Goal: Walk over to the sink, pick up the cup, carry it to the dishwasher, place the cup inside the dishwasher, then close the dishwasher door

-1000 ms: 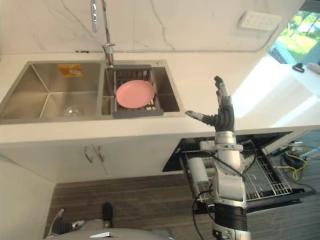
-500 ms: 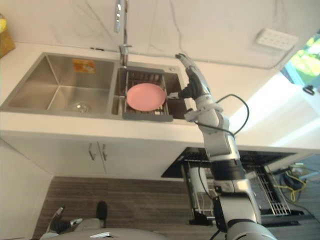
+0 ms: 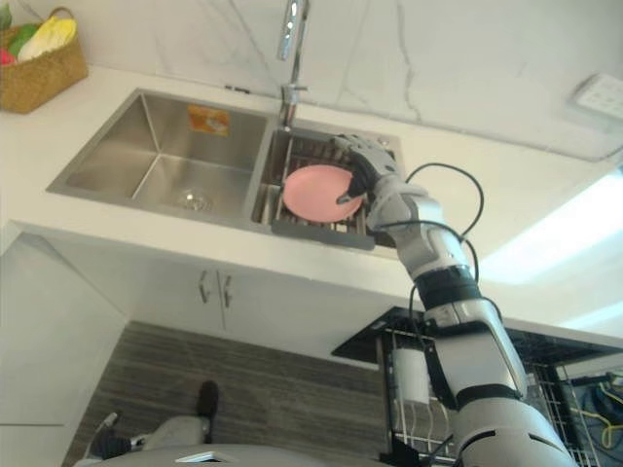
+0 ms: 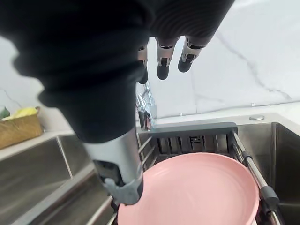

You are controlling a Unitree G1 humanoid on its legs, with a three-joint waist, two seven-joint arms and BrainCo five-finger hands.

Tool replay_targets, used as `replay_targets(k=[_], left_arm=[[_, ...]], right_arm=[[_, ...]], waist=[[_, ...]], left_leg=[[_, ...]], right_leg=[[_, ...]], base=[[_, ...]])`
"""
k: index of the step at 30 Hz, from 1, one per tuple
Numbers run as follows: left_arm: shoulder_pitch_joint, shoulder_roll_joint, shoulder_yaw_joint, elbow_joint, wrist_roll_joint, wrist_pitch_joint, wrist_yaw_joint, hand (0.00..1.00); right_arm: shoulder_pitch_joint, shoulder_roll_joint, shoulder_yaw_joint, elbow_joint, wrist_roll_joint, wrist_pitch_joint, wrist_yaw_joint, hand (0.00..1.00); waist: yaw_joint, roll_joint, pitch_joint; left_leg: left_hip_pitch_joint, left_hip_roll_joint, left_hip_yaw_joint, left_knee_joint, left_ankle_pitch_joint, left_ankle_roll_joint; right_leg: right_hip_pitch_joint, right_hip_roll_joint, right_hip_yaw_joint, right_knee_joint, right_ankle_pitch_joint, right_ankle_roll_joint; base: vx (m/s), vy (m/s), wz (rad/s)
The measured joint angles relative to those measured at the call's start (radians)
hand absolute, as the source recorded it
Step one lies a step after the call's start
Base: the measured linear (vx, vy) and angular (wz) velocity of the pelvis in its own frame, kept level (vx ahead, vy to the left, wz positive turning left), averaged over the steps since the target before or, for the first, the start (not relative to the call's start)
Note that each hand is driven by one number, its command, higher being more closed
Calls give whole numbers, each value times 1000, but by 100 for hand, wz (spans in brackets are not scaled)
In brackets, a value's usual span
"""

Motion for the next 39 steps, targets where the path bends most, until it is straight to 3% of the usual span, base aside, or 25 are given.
replay_targets(k=[7, 15, 20, 28, 39], left_arm=[[-7, 12, -8, -46, -2, -2, 0, 0], [-34, 19, -11, -49, -21, -9, 4, 0], [-33, 44, -12, -40, -23, -9, 13, 0], [-46, 75, -42, -42, -31, -10, 21, 0], [-45, 69, -47, -42, -31, -11, 21, 0]], right_arm=[[-106, -46, 75, 85, 0, 3, 23, 0], [-123, -99, 79, 117, 1, 27, 24, 0], [-123, -107, 115, 117, 1, 24, 28, 0], [-123, -108, 115, 115, 0, 6, 36, 0], [-77, -105, 114, 115, -30, 9, 36, 0]], waist=[[38, -14, 23], [59, 5, 53], [62, 14, 59], [72, -7, 67], [64, -14, 70]], left_leg=[[-36, 3, -4, 6, 11, 1], [-81, 47, -24, 0, 14, -20], [-91, 72, -23, 0, 24, -33], [-97, 71, -12, 0, 42, -22], [-90, 66, -23, 0, 37, -28]], right_leg=[[-36, 4, -1, 11, 13, -12], [-92, 43, 16, 29, 17, -38], [-108, 68, 27, 16, 11, -50], [-100, 73, 34, -18, 45, -45], [-99, 69, 30, -5, 30, -43]], base=[[71, -26, 4], [-114, -13, -4], [-131, -13, -9], [16, -12, -3], [-15, -6, 2]])
